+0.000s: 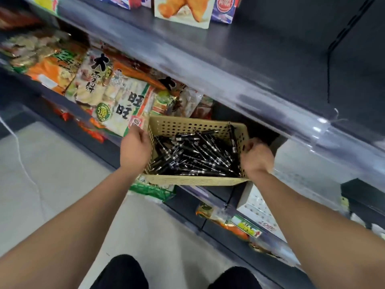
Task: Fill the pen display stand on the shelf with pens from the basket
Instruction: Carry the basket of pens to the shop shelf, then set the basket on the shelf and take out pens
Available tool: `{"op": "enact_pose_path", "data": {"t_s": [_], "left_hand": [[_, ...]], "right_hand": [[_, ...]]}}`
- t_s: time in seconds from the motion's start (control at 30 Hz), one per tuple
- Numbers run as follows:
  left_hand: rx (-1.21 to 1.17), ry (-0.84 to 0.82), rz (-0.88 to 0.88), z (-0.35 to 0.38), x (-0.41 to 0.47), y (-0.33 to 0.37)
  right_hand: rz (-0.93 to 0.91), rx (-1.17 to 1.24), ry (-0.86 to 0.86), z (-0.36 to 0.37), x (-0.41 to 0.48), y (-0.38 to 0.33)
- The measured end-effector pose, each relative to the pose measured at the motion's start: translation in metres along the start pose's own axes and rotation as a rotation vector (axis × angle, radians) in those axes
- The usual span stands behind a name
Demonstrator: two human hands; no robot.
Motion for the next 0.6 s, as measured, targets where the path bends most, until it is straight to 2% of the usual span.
{"op": "enact_pose_path", "data": {"t_s": [0.3,0.43,0.6], "left_hand": [[0.004,0.055,0.045,0.031,-0.006,-0.01],[0.034,0.022,0.019,0.03,-0.01,-0.006],[-0.003,-0.048,-0.063,0.037,-0.017,-0.008]], "right_hand": [[-0.09,0.095,0.029,0.037,0.024,0.015],[-0.126,0.128,-0.018,0.028,0.026,0.014],[-0.139,0.086,0.038,0.026,0.026,0.016]]}}
Point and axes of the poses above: each hand's wrist, its own x-axis towards the middle knuckle, its own z-axis out of the palm, y = z × x, the point moved 2 cm from there along x, towards the middle knuckle, and after that the axes turned 6 degrees about z, right-handed, at the moved point
